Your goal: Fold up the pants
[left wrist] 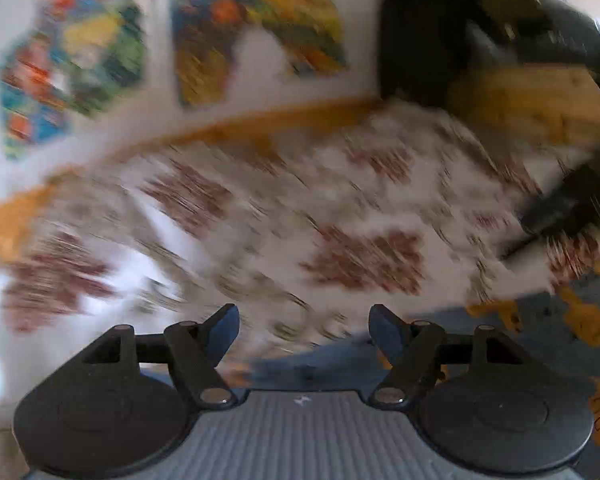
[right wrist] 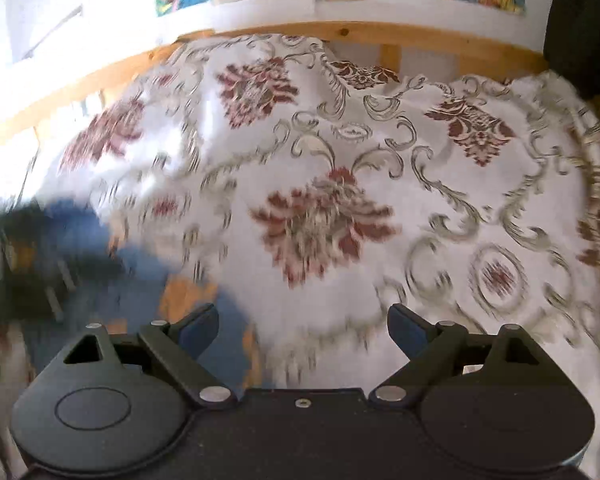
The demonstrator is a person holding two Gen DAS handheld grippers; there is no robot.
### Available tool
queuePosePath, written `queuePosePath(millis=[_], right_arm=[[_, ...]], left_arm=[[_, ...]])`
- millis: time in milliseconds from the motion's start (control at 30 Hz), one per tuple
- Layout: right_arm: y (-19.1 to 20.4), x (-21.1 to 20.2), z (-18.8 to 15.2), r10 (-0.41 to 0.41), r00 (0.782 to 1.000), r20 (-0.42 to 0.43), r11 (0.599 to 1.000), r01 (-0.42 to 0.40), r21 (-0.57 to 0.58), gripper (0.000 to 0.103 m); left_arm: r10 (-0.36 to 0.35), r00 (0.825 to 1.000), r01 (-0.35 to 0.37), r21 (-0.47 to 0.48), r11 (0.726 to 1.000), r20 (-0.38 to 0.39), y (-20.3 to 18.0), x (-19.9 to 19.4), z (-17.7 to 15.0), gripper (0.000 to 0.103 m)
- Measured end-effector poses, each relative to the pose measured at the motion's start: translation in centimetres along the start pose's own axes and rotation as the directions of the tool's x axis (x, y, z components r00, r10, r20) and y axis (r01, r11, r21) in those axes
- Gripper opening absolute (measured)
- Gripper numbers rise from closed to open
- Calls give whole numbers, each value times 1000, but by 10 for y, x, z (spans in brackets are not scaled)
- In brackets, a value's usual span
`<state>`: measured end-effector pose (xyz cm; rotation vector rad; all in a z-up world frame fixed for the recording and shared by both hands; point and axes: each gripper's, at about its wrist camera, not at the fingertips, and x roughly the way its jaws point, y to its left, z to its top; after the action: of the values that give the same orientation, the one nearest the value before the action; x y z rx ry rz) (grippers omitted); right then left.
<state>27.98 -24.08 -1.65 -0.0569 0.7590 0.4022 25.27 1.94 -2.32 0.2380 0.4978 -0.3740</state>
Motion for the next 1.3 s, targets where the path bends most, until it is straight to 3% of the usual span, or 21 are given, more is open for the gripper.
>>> queuePosePath(millis=[133, 167, 200, 233, 267, 300, 433, 600, 667, 700, 767, 900, 1000, 1100, 1167, 1233, 1300], right_arm=[[-7, 28, 26, 85, 995, -61, 995, -82, 56, 84], [-6, 33, 28, 100, 992, -75, 994, -96, 56, 83], [-4, 39, 30, 122, 988, -92, 992, -117, 52, 78], [-1, 46, 32, 142, 984, -108, 989, -137, 52, 72], [3, 53, 33, 168, 978, -124, 985, -162, 56, 67], [7, 61, 33, 189, 973, -136, 981, -182, 63, 62], [17, 91, 32, 265, 947, -180, 964, -252, 89, 50], [31, 110, 29, 339, 914, -222, 941, -331, 70, 47], [36, 114, 24, 348, 907, -236, 937, -344, 60, 34], [39, 114, 21, 335, 912, -239, 941, -336, 38, 12], [42, 110, 18, 303, 928, -218, 951, -308, 9, 6], [43, 89, 25, 223, 971, -84, 974, -226, -30, 5], [46, 101, 23, 143, 986, -87, 982, -152, -108, 8], [29, 106, 18, 38, 997, -70, 994, -44, -96, 37], [10, 85, 18, 2, 1000, -14, 1000, -3, -17, 38], [-1, 48, 9, -41, 997, 60, 999, 40, 13, 48], [-5, 14, -9, -83, 993, 78, 997, 82, 12, 54]], left_arm=[[-140, 983, 141, -2, 990, -115, 0, 38, -12, 75], [-145, 982, 150, 32, 988, -122, -3, 38, -19, 66], [-140, 983, 148, 67, 987, -116, -4, 37, -25, 44], [-135, 983, 148, 102, 984, -121, -6, 36, -29, 30], [-135, 982, 149, 108, 983, -131, -7, 35, -30, 19], [-139, 981, 152, 96, 984, -137, -8, 32, -31, 16], [-129, 979, 147, 108, 983, -158, -9, 29, -31, 16], [-119, 981, 138, 116, 984, -153, -10, 28, -32, 16], [-118, 982, 136, 116, 984, -150, -10, 28, -33, 16], [-117, 982, 135, 115, 984, -146, -10, 28, -33, 16], [-114, 984, 126, 91, 988, -134, -7, 25, -32, 20], [-87, 988, 85, -22, 996, -125, 12, 13, -32, 42], [-71, 979, 53, -98, 994, -192, 29, 16, -40, 47], [-80, 977, 52, -140, 989, -200, 42, 16, -43, 49], [-59, 977, 36, -119, 992, -203, 42, 14, -43, 50], [-33, 978, 16, -83, 996, -208, 40, 14, -42, 53], [3, 977, -13, -47, 999, -213, 36, 15, -41, 65]])
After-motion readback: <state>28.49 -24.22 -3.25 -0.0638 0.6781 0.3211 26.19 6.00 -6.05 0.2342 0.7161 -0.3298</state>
